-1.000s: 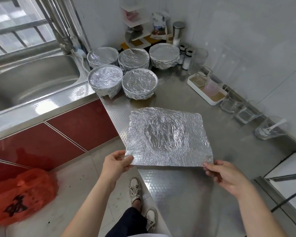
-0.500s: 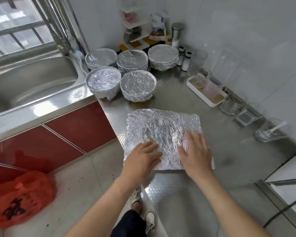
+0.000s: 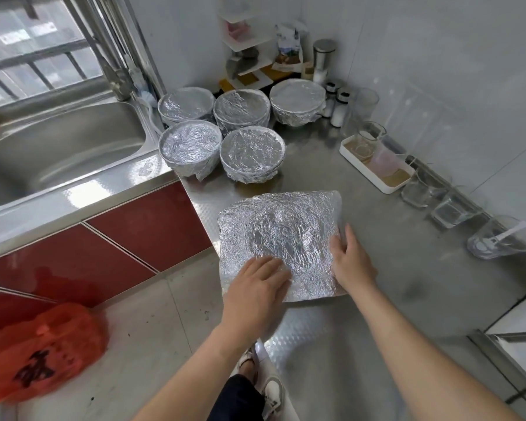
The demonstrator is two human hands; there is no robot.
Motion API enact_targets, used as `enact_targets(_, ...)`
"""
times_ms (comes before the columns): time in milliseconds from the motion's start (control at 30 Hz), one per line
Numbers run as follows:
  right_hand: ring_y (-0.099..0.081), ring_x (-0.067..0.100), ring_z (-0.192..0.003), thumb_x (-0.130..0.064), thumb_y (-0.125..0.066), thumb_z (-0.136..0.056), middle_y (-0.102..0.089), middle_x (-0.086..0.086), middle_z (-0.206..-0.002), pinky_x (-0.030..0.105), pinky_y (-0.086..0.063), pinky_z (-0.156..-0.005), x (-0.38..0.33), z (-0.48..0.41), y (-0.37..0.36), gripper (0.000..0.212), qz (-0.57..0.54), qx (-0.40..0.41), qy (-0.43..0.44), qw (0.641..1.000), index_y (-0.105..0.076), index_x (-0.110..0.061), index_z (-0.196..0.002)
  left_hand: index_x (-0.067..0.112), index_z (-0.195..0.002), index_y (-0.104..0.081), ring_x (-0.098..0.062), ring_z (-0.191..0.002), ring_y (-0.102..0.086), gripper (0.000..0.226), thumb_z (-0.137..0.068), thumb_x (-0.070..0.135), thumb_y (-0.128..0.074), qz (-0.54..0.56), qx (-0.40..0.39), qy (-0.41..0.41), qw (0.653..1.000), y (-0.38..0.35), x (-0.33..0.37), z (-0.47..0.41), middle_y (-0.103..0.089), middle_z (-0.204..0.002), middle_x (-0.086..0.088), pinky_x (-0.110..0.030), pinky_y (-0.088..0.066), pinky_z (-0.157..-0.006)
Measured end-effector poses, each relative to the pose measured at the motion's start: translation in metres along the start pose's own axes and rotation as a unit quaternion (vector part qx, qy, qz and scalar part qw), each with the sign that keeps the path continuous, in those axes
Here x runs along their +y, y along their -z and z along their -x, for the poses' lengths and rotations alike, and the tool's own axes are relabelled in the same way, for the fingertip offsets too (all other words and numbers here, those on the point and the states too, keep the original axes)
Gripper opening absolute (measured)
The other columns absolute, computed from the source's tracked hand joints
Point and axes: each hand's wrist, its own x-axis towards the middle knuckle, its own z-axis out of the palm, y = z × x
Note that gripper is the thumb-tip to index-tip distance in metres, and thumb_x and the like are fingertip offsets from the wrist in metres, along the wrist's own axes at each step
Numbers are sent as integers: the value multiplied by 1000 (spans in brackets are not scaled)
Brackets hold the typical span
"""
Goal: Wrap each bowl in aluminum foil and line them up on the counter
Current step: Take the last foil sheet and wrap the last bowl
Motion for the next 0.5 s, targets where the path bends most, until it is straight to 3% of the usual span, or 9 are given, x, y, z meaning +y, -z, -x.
enact_targets(100, -40, 30, -134, -56, -53, -89, -38, 9, -151, 46, -28, -110, 11, -6, 7, 78, -95, 19, -63, 993, -23, -18, -150, 27, -131, -58, -27, -134, -47, 43, -100, 47, -38, -16, -35, 19, 999, -7, 7, -7, -54, -141, -4, -50, -37, -111)
enact_targets(200, -51, 27, -123, -36, -74, -82, -48, 13, -141, 40, -40, -106, 23, -8, 13, 77, -246, 32, -97, 964, -35, -12, -144, 35, -141, -45, -26, -143, -33, 45, -101, 50, -30, -14, -73, 25, 997, -15, 10, -10, -39, -153, -1, -52, -25, -116)
enact_targets(300, -65, 29, -102, -10, -77, -78, -62, 16, -120, 46, -55, -85, 35, -8, 19, 70, -344, 43, -123, 930, -42, -15, -139, 35, -133, -52, -26, -139, -40, 37, -101, 46, -36, -15, -62, 6, 998, -16, 10, -9, -46, -149, 0, -53, -30, -114)
enact_targets(367, -66, 27, -95, -2, -74, -79, -64, 12, -113, 33, -53, -63, 40, -5, 21, 69, -361, 47, -118, 924, -43, -17, -139, 33, -125, -59, -25, -134, -47, 34, -99, 44, -40, -9, -46, -7, 999, -16, 9, -5, -54, -141, 0, -52, -35, -111)
enact_targets(400, -66, 25, -91, 0, -73, -79, -64, 11, -110, 28, -49, -59, 42, -3, 20, 69, -361, 49, -111, 925, -43, -18, -139, 32, -122, -61, -25, -131, -50, 33, -99, 44, -42, -5, -39, -14, 999, -17, 8, -3, -58, -137, 1, -51, -37, -109)
enact_targets(500, -62, 23, -87, -1, -73, -79, -60, 12, -108, 34, -52, -76, 41, 1, 20, 71, -322, 67, -100, 939, -41, -18, -140, 30, -117, -65, -19, -125, -53, 29, -98, 42, -46, 7, -18, -37, 999, -16, 5, 2, -63, -128, 7, -44, -41, -106)
